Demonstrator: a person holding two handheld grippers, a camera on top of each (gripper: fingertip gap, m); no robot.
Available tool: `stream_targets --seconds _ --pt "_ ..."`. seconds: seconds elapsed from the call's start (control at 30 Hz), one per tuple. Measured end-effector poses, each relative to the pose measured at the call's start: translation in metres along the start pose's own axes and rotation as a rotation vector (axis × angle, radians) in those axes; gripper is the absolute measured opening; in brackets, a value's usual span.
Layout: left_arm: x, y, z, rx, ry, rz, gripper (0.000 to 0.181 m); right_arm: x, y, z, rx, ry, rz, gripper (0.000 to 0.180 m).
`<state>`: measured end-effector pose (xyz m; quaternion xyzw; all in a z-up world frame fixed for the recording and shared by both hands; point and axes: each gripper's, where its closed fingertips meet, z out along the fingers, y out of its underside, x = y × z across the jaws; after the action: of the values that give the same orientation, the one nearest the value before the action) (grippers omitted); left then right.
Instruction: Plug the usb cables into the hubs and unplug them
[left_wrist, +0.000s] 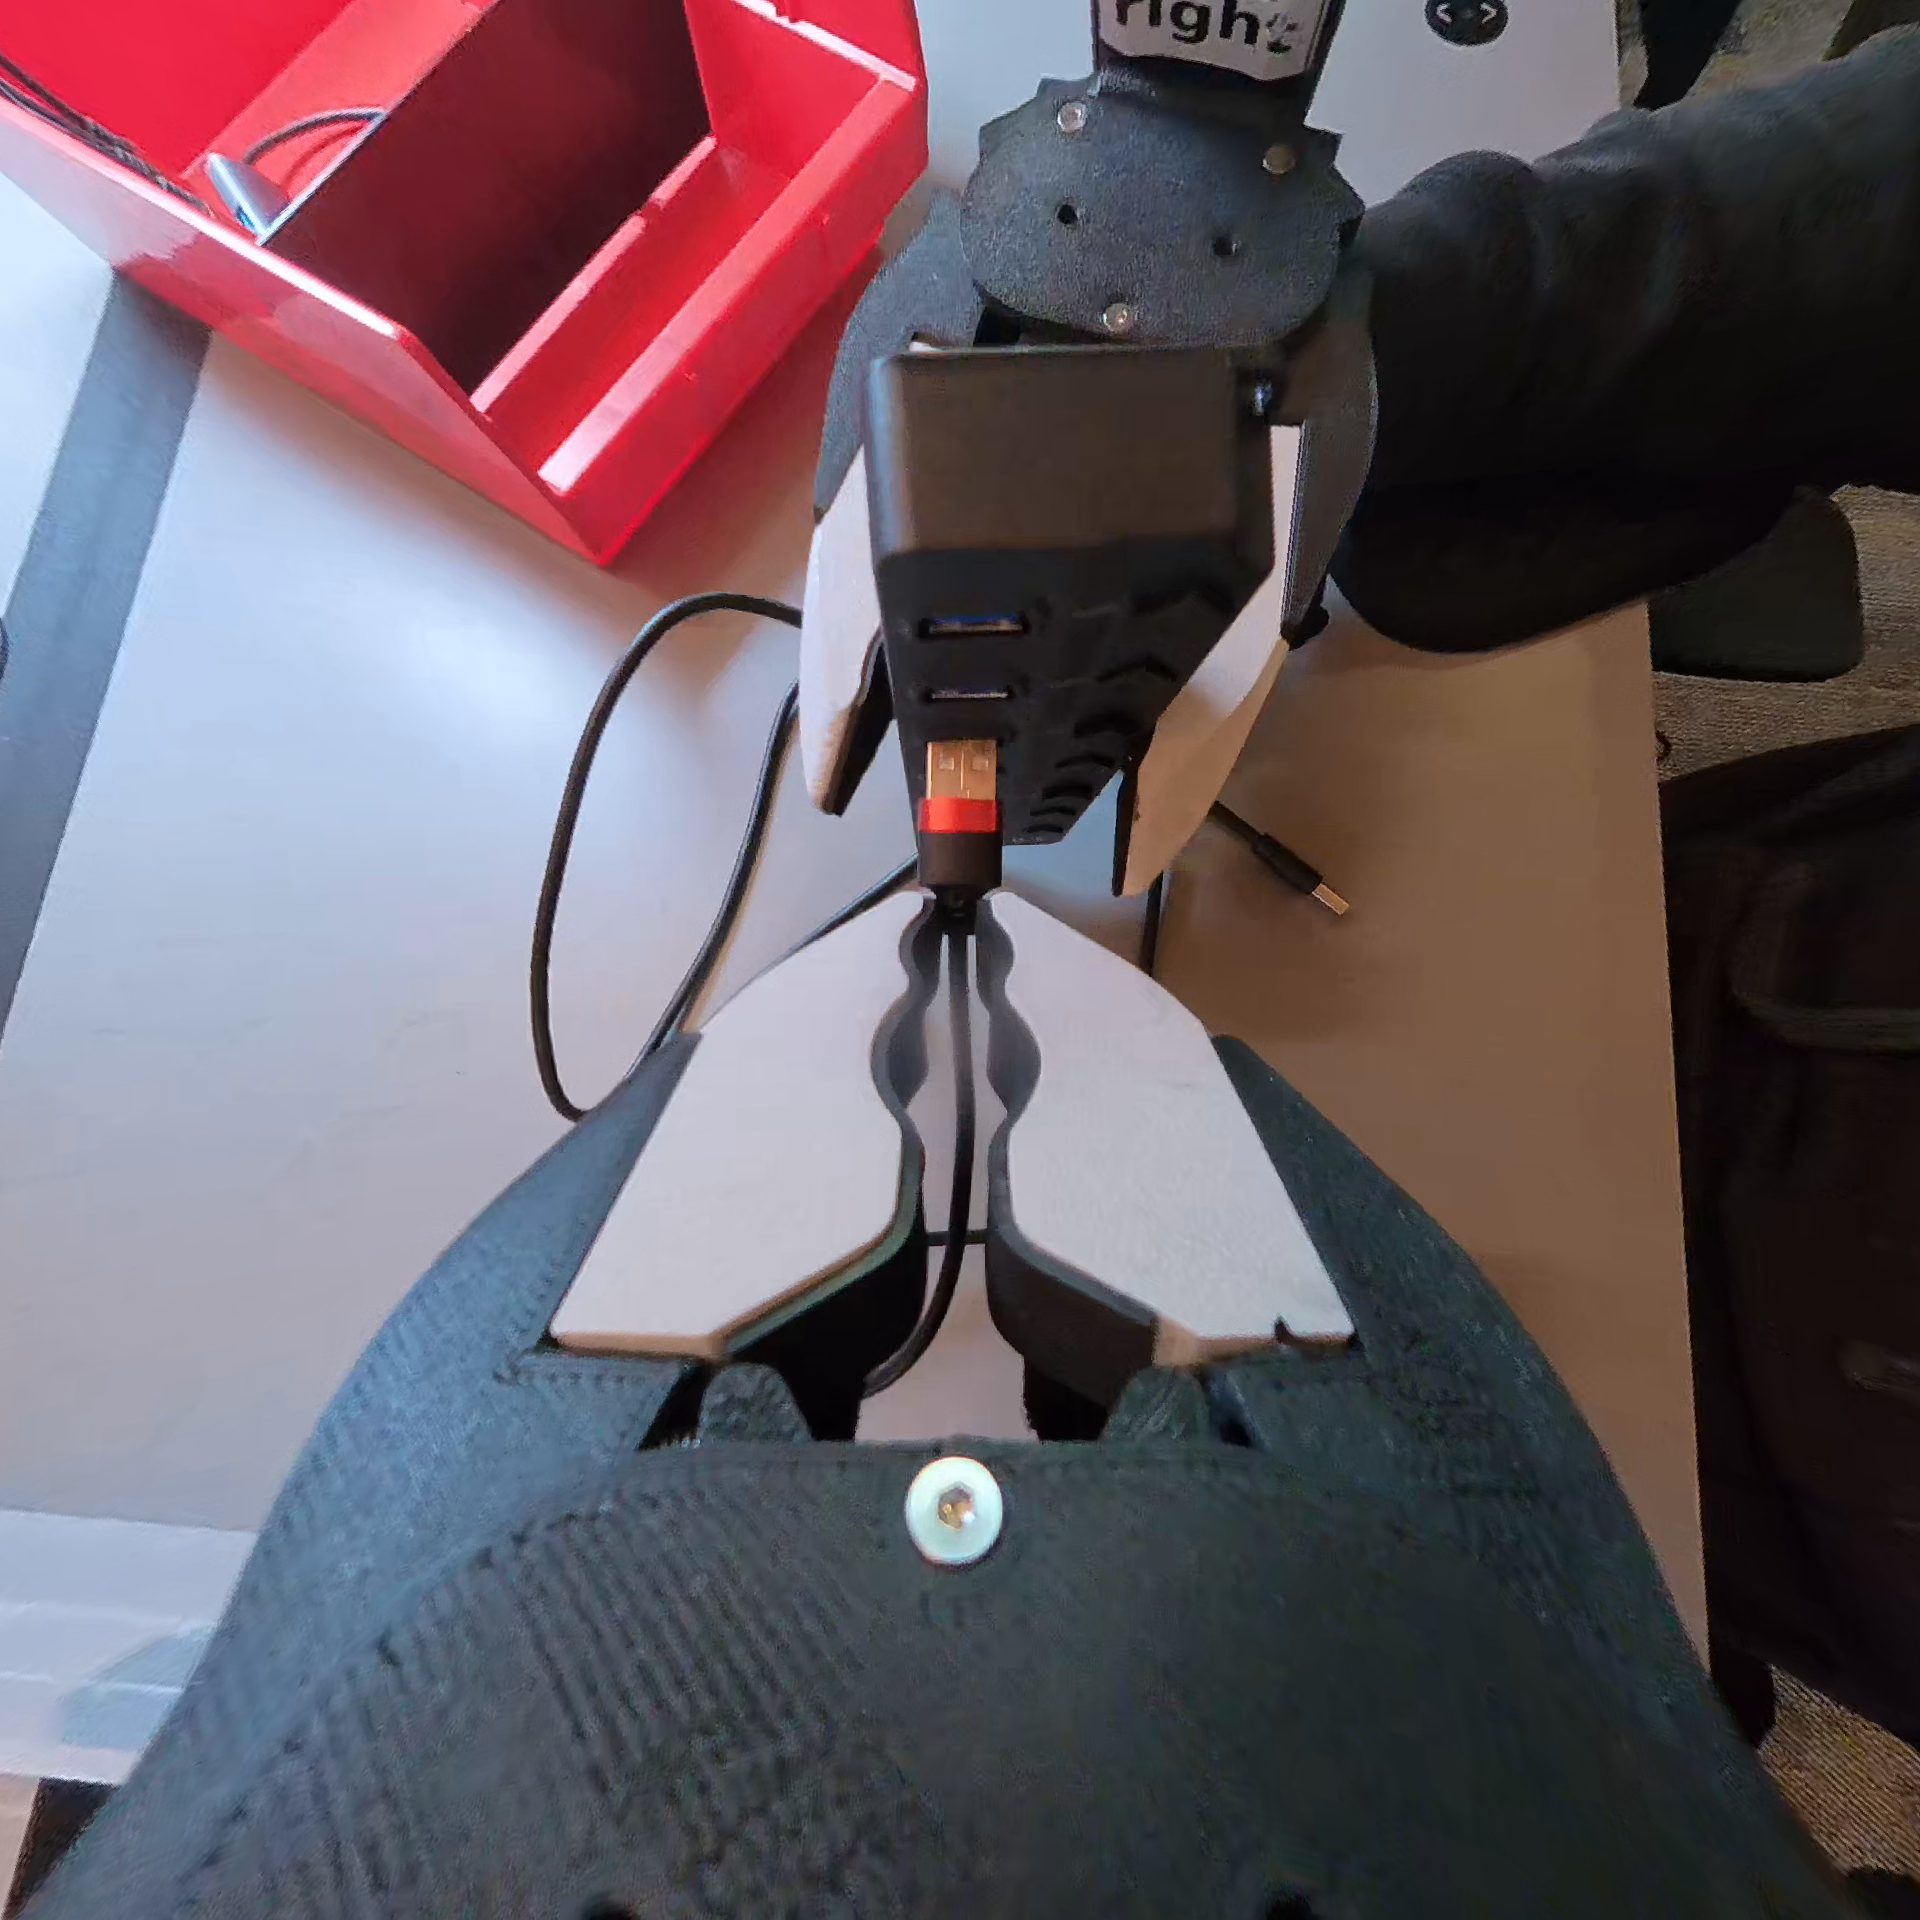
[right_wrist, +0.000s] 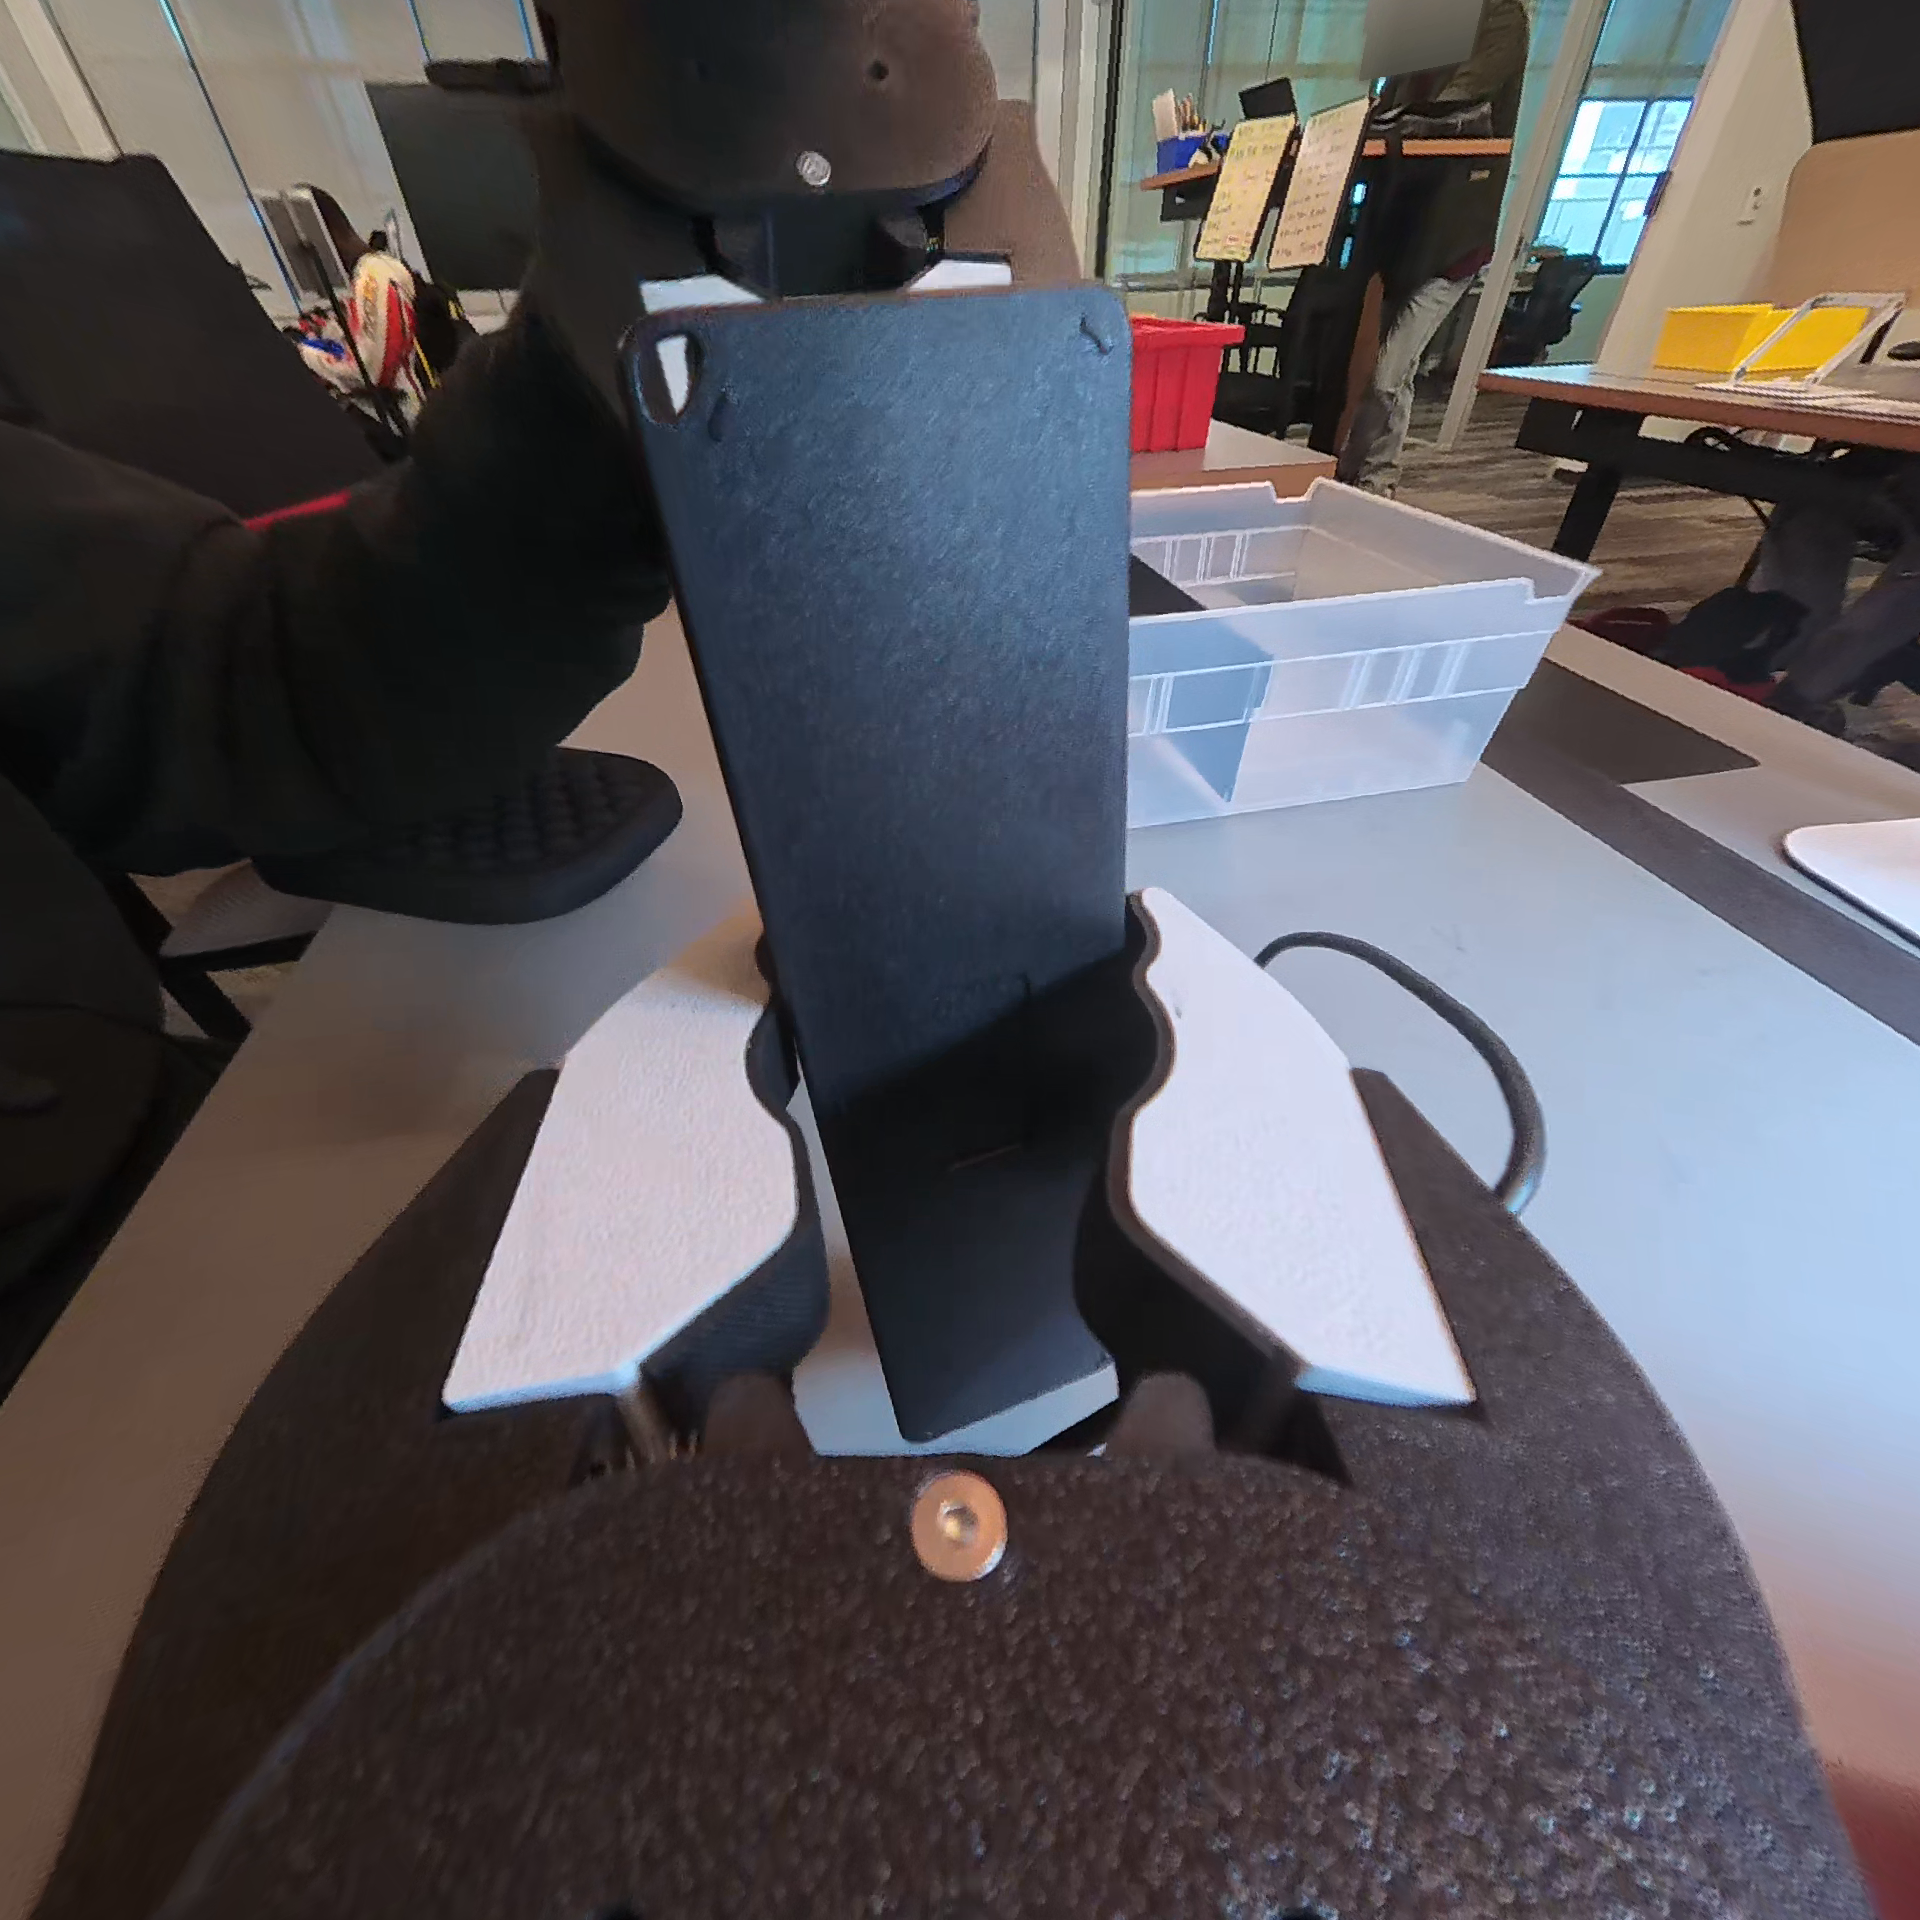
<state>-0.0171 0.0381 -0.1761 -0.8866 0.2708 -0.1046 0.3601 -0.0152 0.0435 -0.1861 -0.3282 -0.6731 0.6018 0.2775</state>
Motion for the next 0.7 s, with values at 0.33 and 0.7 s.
stream_targets --seconds 0.33,0.7 --pt "0.011 -0.009 -0.001 0.081 0.122 -0.060 0.006 -0.009 0.010 0.000 -0.073 -0.024 -0.053 0.058" --pt "0.014 -0.006 0.007 0.113 0.241 -0.123 0.006 -0.006 0.027 0.000 -0.242 0.052 -0.187 0.058"
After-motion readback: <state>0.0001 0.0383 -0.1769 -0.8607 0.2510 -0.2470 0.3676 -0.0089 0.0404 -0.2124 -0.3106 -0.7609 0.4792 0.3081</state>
